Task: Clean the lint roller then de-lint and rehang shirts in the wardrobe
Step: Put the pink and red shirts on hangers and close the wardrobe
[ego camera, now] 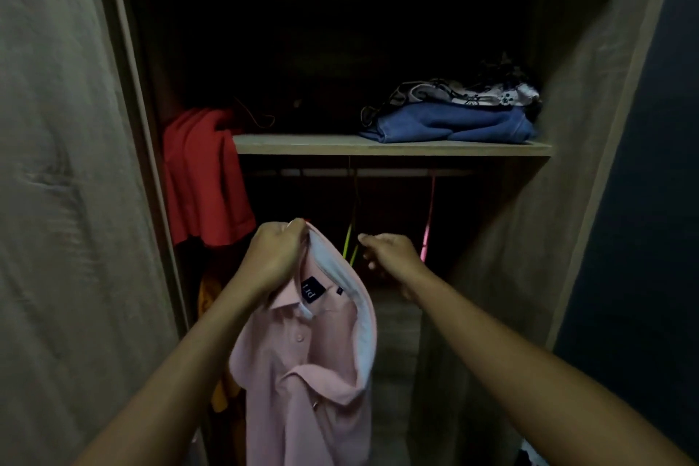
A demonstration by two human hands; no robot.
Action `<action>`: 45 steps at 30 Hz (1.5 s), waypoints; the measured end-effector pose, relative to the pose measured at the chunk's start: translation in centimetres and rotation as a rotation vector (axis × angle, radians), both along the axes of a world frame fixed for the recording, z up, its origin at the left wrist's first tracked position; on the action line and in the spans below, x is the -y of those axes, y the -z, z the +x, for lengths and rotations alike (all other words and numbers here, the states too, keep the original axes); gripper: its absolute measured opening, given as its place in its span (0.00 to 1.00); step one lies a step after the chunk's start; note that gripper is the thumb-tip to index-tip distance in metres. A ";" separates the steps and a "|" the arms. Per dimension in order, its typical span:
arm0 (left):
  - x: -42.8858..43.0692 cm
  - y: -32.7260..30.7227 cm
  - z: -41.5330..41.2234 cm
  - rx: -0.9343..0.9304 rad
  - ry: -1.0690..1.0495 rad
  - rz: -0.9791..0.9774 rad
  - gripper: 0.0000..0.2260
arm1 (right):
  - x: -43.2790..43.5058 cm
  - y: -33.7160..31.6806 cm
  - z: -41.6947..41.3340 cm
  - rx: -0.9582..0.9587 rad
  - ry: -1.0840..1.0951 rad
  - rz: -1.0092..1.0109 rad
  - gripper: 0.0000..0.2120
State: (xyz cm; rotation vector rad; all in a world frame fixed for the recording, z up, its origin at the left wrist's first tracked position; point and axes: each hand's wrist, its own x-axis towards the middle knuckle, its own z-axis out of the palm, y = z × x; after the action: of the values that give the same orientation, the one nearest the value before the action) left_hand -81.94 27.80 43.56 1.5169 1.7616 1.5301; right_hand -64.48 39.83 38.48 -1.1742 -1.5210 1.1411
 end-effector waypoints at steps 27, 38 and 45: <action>2.4 0.3 -1.2 -0.087 -0.025 0.023 0.19 | 1.4 2.2 0.4 -0.034 -0.037 0.040 0.08; 5.2 -1.8 2.9 -0.199 0.065 0.094 0.16 | 15.0 7.3 7.3 -0.308 0.083 0.162 0.16; 6.4 -3.6 3.5 -0.231 0.039 0.079 0.16 | 17.7 1.4 9.2 -0.349 0.262 0.284 0.13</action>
State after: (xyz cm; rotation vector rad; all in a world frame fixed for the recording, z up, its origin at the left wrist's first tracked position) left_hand -78.43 21.43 47.18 1.8199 1.7998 1.4712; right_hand -55.29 22.14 37.13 -0.8961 -1.1770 0.8675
